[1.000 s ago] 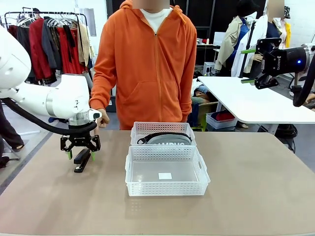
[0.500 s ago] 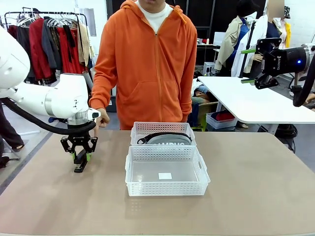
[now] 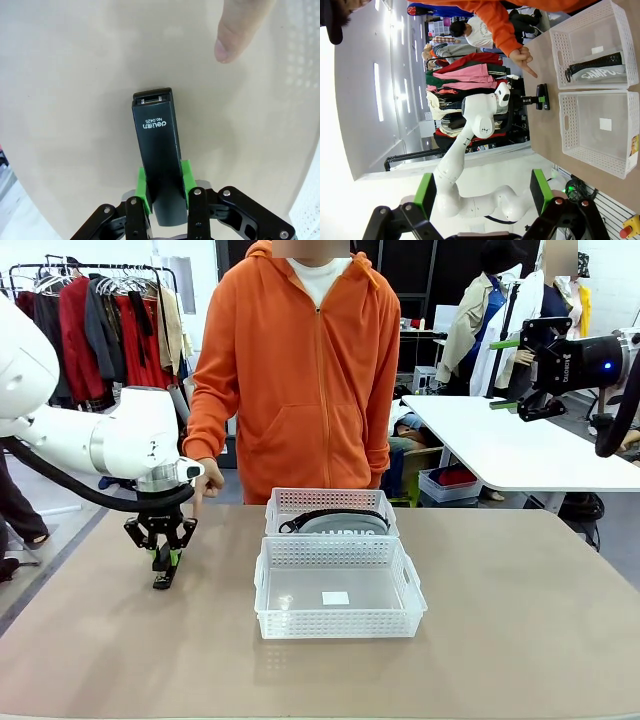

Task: Distribute items into two baskets.
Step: Pick up the Stapler that the person points to.

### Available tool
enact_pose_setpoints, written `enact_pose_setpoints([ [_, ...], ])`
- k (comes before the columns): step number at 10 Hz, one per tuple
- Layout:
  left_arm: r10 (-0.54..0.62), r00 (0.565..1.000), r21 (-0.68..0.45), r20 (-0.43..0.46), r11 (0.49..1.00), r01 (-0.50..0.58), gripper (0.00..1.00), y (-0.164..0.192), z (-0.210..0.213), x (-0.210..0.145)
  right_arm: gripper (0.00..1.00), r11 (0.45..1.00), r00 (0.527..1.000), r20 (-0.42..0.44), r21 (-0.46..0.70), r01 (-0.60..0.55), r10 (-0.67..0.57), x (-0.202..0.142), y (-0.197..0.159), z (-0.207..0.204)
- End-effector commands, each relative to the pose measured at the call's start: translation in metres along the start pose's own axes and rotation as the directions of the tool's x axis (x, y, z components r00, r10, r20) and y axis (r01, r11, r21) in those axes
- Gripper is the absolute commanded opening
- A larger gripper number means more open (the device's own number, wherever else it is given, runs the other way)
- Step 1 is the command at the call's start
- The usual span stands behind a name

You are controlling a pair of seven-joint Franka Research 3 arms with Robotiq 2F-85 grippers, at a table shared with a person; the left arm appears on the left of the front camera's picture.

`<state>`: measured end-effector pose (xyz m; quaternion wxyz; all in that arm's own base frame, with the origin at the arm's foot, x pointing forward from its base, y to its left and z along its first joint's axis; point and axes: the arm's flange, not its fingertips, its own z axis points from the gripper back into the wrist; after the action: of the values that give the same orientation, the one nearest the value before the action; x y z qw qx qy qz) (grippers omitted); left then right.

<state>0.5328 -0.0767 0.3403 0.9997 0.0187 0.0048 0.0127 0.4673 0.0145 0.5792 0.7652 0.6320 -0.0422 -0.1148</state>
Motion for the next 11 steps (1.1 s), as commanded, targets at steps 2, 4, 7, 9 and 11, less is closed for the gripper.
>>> enact_pose_setpoints([
  [2, -0.014, 0.999, -0.028, 0.034, 1.0, 0.015, 0.0, 0.009, 0.046, -0.009, 1.0, 1.0, 1.0, 0.011, 0.007, 0.009, -0.009, -0.002, 0.003, 0.0],
  [4, 0.006, 0.997, -0.01, 0.074, 1.0, -0.006, 0.0, 0.016, 0.094, -0.011, 1.0, 1.0, 1.0, 0.011, 0.007, 0.009, -0.009, -0.002, 0.003, 0.0],
  [7, 0.016, 0.987, 0.006, 0.163, 1.0, -0.017, 0.0, 0.029, 0.169, -0.012, 1.0, 1.0, 1.0, 0.011, 0.007, 0.009, -0.009, -0.002, 0.003, 0.0],
  [9, 0.017, 0.987, -0.072, 0.16, 0.997, -0.006, 0.0, 0.036, 0.217, -0.009, 1.0, 1.0, 1.0, 0.011, 0.007, 0.009, -0.009, -0.002, 0.003, 0.0],
  [11, 0.014, 0.983, -0.116, 0.182, 0.993, 0.007, 0.0, 0.041, 0.261, -0.006, 1.0, 1.0, 1.0, 0.011, 0.007, 0.009, -0.009, -0.002, 0.003, 0.0],
])
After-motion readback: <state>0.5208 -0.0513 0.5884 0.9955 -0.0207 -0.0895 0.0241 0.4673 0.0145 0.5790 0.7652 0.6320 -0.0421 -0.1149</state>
